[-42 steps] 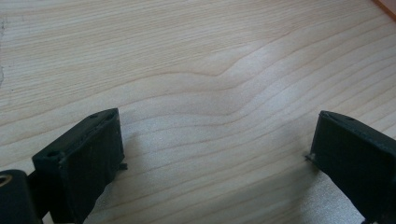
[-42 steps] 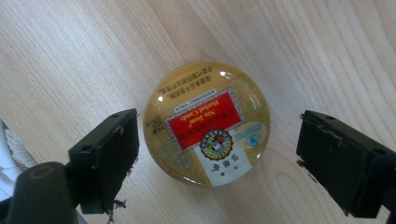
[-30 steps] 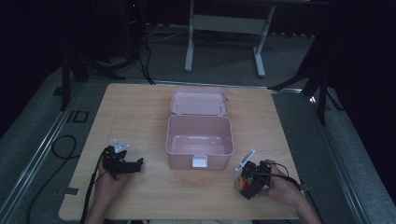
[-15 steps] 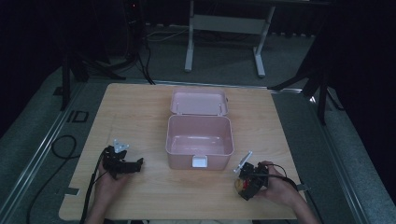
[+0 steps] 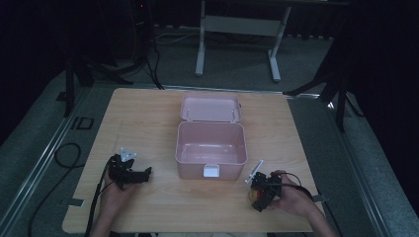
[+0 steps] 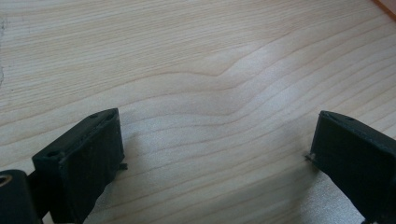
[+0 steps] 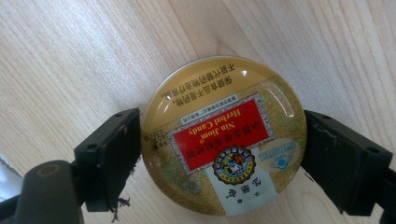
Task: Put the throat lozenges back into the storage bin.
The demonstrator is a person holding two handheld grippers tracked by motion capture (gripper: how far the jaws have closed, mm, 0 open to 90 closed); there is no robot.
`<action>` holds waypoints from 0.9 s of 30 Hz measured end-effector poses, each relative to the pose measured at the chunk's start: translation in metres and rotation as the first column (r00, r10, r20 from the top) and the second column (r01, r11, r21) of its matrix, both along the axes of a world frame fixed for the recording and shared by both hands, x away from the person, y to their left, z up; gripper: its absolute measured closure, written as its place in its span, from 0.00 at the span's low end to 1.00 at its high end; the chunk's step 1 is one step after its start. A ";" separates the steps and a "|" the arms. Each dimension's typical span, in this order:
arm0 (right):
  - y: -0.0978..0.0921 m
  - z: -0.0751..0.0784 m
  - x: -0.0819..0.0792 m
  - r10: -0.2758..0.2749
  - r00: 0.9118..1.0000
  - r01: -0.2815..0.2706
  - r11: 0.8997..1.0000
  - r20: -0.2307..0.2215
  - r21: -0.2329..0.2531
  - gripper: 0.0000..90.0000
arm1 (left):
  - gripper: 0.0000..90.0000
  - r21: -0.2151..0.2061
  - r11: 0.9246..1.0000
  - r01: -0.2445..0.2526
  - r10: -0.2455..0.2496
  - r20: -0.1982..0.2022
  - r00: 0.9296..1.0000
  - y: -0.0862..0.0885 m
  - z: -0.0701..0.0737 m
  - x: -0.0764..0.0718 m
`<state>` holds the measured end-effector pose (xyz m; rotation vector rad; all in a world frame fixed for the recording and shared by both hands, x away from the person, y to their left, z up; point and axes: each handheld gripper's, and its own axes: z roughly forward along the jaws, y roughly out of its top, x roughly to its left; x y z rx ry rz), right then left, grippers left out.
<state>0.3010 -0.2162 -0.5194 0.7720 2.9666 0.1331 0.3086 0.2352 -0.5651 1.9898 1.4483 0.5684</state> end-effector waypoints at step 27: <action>-0.001 0.023 0.000 0.027 0.999 -0.026 0.999 0.032 -0.040 0.22 | 0.03 0.000 1.000 0.000 0.000 0.000 1.000 0.000 0.000 0.000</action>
